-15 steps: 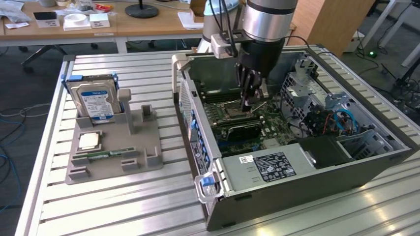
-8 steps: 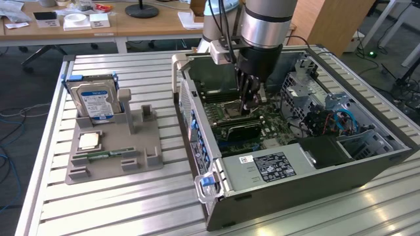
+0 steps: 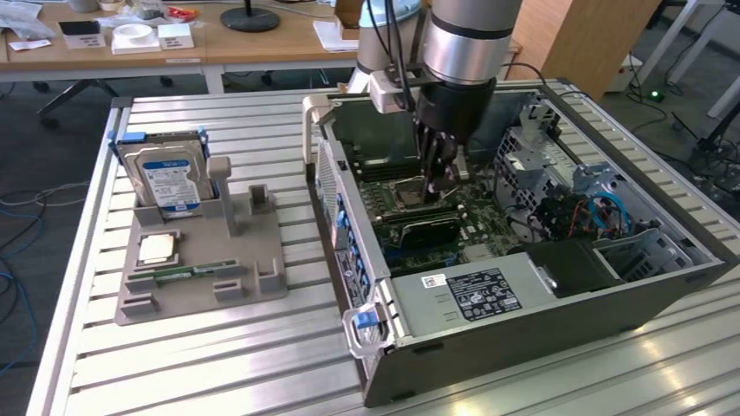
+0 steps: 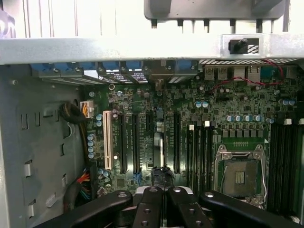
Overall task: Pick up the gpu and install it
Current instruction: 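Press down on the gpu until it lock into place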
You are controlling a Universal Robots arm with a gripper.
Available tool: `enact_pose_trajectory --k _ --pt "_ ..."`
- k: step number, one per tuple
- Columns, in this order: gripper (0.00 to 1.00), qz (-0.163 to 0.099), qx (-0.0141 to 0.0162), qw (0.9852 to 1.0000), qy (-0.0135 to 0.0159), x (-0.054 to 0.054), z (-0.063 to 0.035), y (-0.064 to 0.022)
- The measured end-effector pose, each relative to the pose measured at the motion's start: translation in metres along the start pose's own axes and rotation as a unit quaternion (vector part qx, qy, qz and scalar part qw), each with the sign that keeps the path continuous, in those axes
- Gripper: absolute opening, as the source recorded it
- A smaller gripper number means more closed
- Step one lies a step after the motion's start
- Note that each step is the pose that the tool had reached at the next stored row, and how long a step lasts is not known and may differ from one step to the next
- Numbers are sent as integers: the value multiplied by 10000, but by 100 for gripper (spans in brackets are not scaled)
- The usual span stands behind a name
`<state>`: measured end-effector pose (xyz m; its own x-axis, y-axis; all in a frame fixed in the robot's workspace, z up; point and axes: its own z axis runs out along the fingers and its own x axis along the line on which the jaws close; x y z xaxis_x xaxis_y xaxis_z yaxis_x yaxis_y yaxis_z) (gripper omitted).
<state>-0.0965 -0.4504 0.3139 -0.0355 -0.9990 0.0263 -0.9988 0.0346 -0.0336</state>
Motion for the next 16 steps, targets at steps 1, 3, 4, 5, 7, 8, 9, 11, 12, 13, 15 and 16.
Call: enact_pose_trajectory --k 1,3,4,5,7,8,9,11,12,13,15,16 --pt "11 0 0 10000 0 -8 4 1" --pt "11 -1 0 10000 -1 -15 35 1" --pt "11 -1 0 10000 0 -16 52 1" --pt "11 -1 0 10000 0 -18 70 2" --pt "11 0 0 10000 0 -20 105 4" --pt "11 0 0 10000 0 -22 124 5" --pt "11 0 0 10000 0 -24 142 5" --pt "11 0 0 10000 0 -27 179 7" --pt "11 0 0 10000 -1 -29 194 7" --pt "11 0 0 10000 0 -30 201 8" --pt "11 0 -1 10000 1 -31 206 8" --pt "11 0 -1 10000 0 -34 213 8"
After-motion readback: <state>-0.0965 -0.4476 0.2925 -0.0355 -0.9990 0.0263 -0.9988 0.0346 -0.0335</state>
